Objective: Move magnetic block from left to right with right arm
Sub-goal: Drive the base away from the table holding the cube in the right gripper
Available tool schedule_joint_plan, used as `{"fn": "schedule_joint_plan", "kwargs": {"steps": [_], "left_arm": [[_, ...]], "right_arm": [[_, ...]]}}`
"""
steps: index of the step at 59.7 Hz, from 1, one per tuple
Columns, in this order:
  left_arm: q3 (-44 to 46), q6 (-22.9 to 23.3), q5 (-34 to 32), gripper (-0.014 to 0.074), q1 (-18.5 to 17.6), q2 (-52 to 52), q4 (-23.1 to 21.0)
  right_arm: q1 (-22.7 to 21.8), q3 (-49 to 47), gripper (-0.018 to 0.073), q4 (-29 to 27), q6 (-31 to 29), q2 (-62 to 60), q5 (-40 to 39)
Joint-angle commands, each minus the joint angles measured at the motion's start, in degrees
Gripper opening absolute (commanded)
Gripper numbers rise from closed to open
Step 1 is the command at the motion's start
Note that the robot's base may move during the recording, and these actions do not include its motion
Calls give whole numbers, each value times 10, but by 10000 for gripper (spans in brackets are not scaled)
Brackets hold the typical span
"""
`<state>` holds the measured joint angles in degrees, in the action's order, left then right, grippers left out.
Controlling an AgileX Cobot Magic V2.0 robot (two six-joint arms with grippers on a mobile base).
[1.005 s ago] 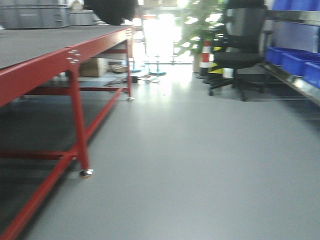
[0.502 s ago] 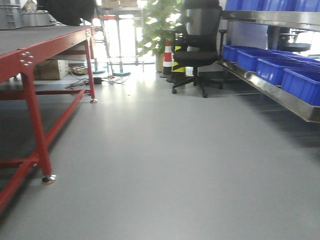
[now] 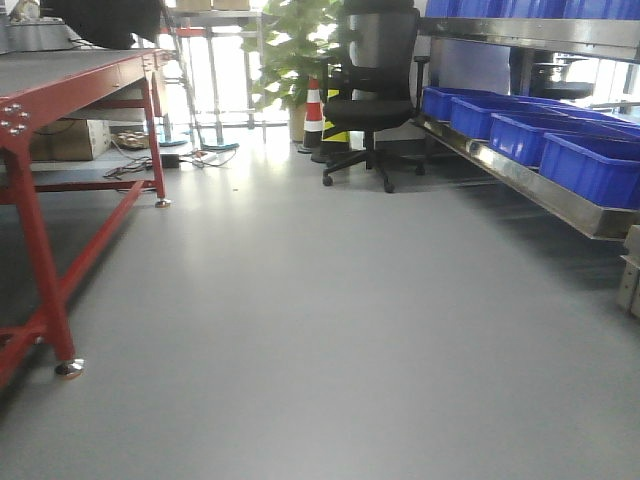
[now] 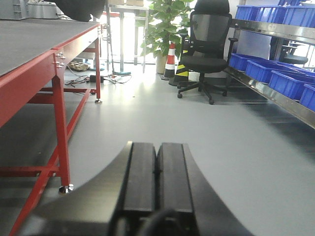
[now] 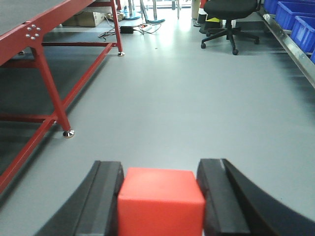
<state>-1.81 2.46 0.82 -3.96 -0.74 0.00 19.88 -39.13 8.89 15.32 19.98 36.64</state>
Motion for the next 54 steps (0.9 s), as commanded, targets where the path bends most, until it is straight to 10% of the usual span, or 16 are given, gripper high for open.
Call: {"fn": "schedule_joint_plan", "kwargs": {"steps": [1, 54], "left_arm": [[-6, 2, -51, -116, -2, -8, 0], [-6, 2, -51, -116, -2, -8, 0]], "right_arm": [[-2, -16, 120, 7, -6, 4, -46], [-2, -16, 120, 7, -6, 4, -44]]}}
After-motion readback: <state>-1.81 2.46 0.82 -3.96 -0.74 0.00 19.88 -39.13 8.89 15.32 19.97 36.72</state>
